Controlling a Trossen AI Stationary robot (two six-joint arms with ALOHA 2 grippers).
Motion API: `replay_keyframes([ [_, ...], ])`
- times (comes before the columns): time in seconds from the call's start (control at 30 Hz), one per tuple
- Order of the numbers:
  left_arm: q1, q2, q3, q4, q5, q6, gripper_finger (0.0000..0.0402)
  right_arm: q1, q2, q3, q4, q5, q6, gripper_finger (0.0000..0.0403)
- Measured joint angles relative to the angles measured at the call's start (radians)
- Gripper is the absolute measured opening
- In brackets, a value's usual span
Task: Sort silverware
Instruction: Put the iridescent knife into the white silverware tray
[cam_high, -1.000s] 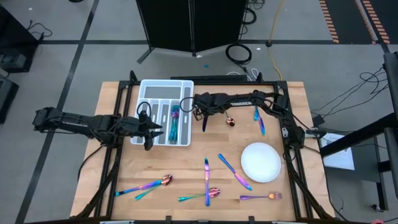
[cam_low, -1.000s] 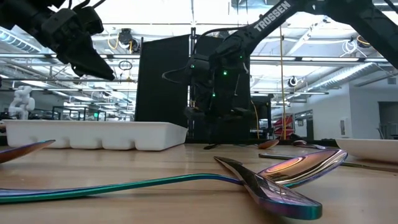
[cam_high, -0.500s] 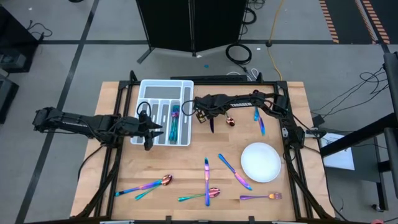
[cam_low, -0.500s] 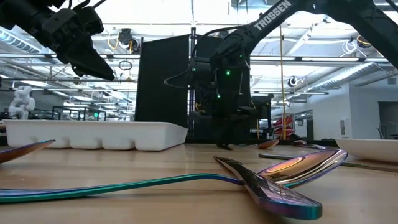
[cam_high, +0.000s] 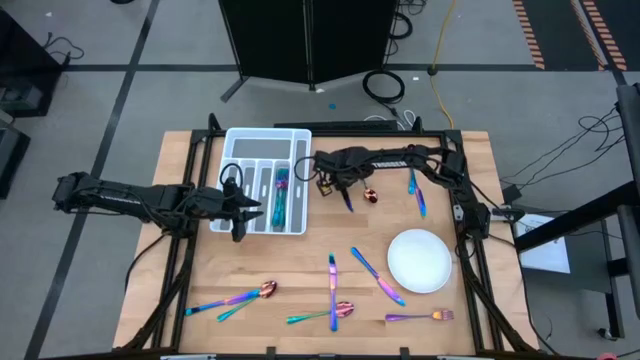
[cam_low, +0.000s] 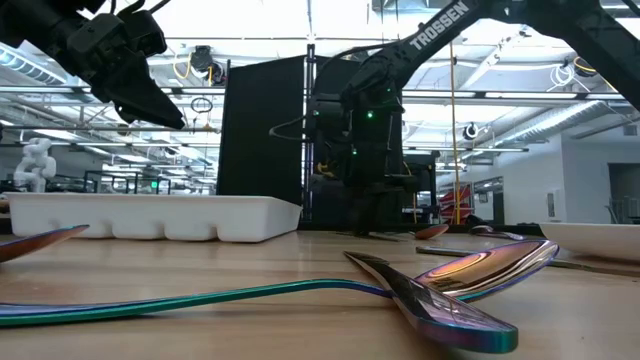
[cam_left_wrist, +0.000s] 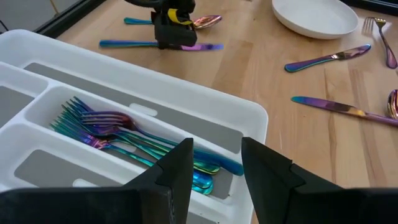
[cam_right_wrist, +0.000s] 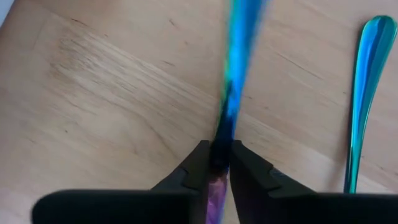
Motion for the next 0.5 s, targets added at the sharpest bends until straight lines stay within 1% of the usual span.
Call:
replay_keyframes([
  [0.1,0.000,0.000,0.000,0.000,0.000,0.000,0.0136,-0.009,-0.001,0.000,0.000,-0.011,-0.013,0.0024],
  [0.2,0.000,0.000,0.000,0.000,0.000,0.001,0.0136,-0.014,-0.001,0.000,0.000,-0.025,-0.025,0.0021],
  [0.5,0.000,0.000,0.000,0.000,0.000,0.002,0.0136,-0.014,0.000,-0.002,0.027,-0.019,-0.059,0.0042],
])
